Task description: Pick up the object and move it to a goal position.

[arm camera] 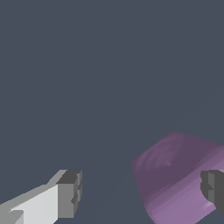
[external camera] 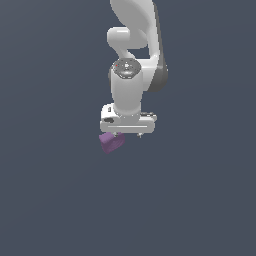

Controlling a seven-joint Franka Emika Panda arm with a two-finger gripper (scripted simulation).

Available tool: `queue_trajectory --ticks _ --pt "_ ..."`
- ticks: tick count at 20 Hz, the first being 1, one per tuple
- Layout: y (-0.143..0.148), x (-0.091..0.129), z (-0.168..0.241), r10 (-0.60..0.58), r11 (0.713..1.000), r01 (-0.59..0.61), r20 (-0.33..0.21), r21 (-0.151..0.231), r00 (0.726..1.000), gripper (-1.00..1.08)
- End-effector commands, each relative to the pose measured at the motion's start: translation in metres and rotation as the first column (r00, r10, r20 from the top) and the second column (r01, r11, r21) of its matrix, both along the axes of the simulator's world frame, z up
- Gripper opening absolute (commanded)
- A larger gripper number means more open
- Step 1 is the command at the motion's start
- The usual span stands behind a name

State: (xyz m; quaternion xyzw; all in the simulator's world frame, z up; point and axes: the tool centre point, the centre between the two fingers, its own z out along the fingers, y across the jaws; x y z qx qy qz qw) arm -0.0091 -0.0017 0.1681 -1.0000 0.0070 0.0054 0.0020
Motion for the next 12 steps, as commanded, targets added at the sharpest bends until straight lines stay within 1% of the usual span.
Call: queue_trajectory --ticks 1,4,8,12 --pt "0.000 0.000 0.000 0.000 1.000 0.000 0.000 0.000 1.000 1.00" --pt "-0.004 0.001 0.003 0.004 1.000 -0.004 0.007 -0.005 1.000 1.00" --pt "-0.016 0.005 0.013 0.022 1.000 -0.022 0.029 -0.021 0.999 1.00" --pt "-0.017 0.006 0.015 0.029 0.999 -0.029 0.034 -0.024 0.999 1.00"
